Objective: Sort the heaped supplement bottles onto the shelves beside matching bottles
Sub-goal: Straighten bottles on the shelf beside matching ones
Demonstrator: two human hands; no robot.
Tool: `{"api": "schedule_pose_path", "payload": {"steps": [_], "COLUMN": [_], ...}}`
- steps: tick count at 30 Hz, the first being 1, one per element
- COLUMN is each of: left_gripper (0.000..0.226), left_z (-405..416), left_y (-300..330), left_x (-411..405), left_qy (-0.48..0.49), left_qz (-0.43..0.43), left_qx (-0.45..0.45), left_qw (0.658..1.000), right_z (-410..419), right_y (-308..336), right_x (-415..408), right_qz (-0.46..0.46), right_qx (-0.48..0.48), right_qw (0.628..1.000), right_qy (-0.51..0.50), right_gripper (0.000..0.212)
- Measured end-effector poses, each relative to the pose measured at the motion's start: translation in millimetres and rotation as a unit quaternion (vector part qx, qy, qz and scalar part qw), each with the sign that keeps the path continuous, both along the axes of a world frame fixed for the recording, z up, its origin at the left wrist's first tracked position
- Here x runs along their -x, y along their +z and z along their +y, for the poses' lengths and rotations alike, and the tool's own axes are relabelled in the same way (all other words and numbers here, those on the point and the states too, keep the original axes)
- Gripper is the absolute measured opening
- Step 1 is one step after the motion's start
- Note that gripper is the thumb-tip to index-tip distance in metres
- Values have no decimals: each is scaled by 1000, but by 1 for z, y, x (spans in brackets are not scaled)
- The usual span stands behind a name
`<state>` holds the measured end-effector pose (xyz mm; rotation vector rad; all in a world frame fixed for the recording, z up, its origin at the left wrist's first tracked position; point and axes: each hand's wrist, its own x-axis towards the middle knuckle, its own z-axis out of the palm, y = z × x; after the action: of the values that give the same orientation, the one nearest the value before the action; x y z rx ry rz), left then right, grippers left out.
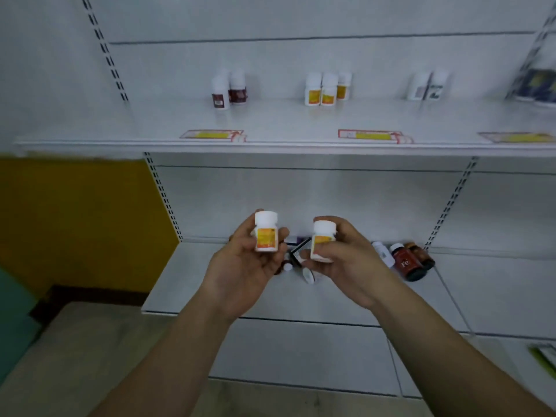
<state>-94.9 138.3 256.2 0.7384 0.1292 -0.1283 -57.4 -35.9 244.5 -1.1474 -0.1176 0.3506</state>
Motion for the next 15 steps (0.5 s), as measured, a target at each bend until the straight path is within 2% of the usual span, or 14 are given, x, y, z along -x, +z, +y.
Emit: {"api": "schedule_pose_path", "payload": {"steps": [4,9,12,15], "left_gripper": [45,42,40,43], "left_z": [15,25,27,23], "left_y": [29,66,91,119], "left_x": [28,44,41,30], "left_qy": [-48,-73,-85,-62], "left_qz": [-48,-124,-171,-233], "left_qx": [-18,-70,-144,-283], "left_qw": [998,987,971,928], "right_z": [15,28,25,19], "right_y": [39,91,121,145], "right_x": [32,49,50,41], "right_qz": [-78,-119,-142,-184], "right_qx": [9,5,-5,29], "right_qw": [997,991,987,977], "right_qy": [-11,-56,-76,-107], "right_gripper": [48,30,26,23]}}
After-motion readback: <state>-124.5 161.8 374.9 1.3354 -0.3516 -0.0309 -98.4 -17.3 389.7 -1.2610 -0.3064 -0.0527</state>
